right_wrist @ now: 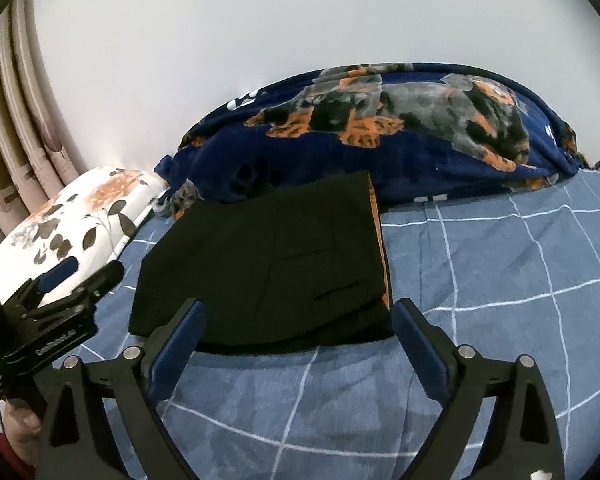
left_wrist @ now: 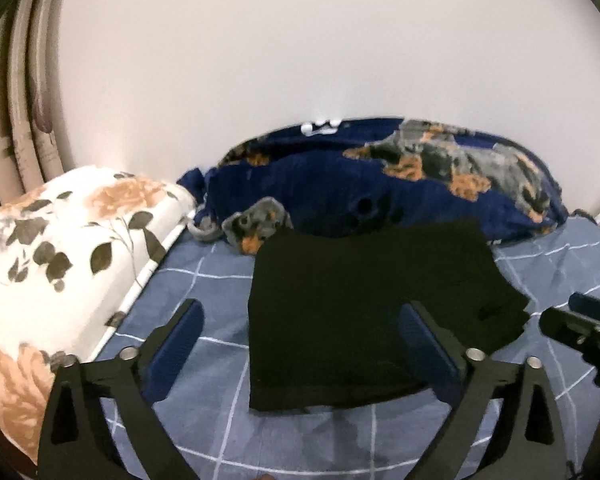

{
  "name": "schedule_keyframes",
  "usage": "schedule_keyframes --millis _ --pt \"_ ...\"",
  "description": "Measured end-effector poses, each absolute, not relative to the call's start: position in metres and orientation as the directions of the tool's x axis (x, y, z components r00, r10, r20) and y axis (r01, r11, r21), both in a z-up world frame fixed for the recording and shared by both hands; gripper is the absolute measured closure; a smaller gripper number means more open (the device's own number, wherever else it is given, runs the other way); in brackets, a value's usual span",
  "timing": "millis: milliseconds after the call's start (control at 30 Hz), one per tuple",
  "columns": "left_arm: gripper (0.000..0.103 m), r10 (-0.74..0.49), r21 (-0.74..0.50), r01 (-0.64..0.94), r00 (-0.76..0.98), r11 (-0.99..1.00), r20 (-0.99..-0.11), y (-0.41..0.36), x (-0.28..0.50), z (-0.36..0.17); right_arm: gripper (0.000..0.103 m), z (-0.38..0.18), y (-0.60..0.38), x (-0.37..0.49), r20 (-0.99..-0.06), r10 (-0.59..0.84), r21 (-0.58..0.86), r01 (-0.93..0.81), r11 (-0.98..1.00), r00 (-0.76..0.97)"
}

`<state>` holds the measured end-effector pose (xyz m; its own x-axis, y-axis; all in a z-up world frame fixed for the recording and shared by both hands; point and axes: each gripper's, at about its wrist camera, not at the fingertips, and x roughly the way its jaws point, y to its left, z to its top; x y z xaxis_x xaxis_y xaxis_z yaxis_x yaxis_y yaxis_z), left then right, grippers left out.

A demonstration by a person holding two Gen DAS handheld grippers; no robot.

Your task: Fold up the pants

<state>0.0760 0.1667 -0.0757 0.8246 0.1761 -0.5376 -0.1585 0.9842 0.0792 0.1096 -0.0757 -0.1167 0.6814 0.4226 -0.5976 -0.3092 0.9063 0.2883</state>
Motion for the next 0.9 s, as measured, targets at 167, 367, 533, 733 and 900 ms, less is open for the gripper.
schedule_keyframes --millis 167,367,533,733,900 --pt "0.0 0.167 0.051 -0.164 0.849 0.985 -0.502 0.165 0.059 -0.054 0.008 -0.11 -0.08 0.099 -0.589 0.422 0.285 -0.312 0.906 0.689" --pt "0.0 0.158 0.045 -0.155 0.861 0.987 -0.484 0.162 0.047 -0.037 0.007 -0.099 -0.083 0.088 -0.575 0.429 0.282 -0.324 0.903 0.697" --pt "0.0 0.14 0.034 -0.14 0.872 0.99 -0.469 0.158 0.036 -0.025 0.006 -0.093 -0.084 0.081 -0.566 0.431 0.281 -0.328 0.902 0.702" --pt "0.0 0.138 0.045 -0.132 0.875 0.99 -0.463 0.152 0.031 -0.018 0.005 -0.087 -0.087 0.076 -0.558 0.435 0.289 -0.326 0.9 0.706" --pt "0.0 0.132 0.047 -0.124 0.878 0.991 -0.461 0.149 0.027 -0.015 0.005 -0.082 -0.09 0.071 -0.552 0.432 0.288 -0.322 0.902 0.713"
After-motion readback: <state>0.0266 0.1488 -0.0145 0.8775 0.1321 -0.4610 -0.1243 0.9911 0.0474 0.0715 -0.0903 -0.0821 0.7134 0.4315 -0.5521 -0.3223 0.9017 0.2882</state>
